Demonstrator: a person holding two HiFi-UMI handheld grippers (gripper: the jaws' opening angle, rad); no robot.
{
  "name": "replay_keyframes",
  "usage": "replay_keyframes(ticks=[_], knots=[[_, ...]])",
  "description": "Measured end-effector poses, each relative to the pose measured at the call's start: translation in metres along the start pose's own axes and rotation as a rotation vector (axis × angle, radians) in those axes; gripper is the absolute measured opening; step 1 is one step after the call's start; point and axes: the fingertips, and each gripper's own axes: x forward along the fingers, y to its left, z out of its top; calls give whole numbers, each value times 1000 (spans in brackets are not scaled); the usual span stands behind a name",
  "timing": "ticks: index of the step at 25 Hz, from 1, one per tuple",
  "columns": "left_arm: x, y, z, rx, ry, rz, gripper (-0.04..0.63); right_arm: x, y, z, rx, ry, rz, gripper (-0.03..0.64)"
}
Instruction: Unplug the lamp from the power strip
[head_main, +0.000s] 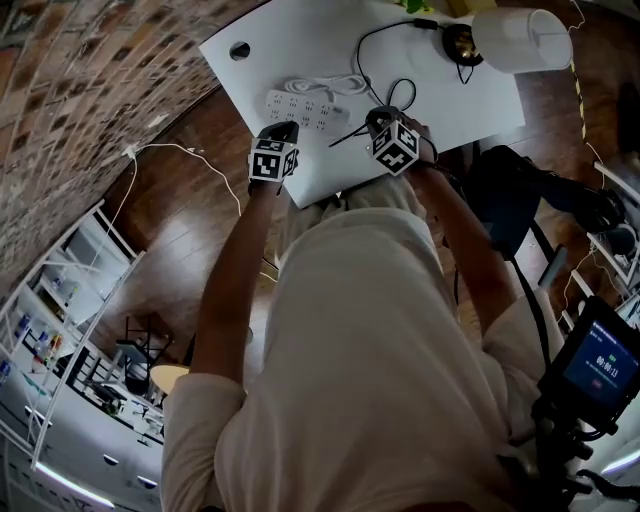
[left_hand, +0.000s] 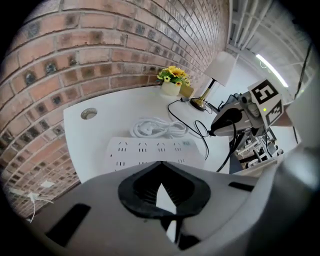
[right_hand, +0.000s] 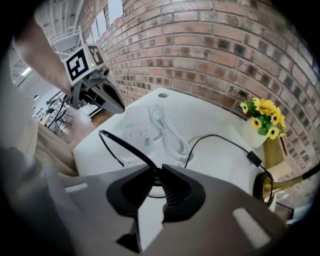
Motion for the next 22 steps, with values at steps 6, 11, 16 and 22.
replay_keyframes(ticks=[6,11,16,22], knots=[[-16,-21,-43,-61,16,32,3,12,19,-32,-169,69,42,51],[-20,-38,-60,-97,24,47,3,23,35,-44,-319,109,66,81],[-30,-44,-65,-139,-2,72,3,22,49,-43,-344,116,118,171],[-43,-52,-60,-121,-62,64,3,-2,37,-35,-271,33,74,203]])
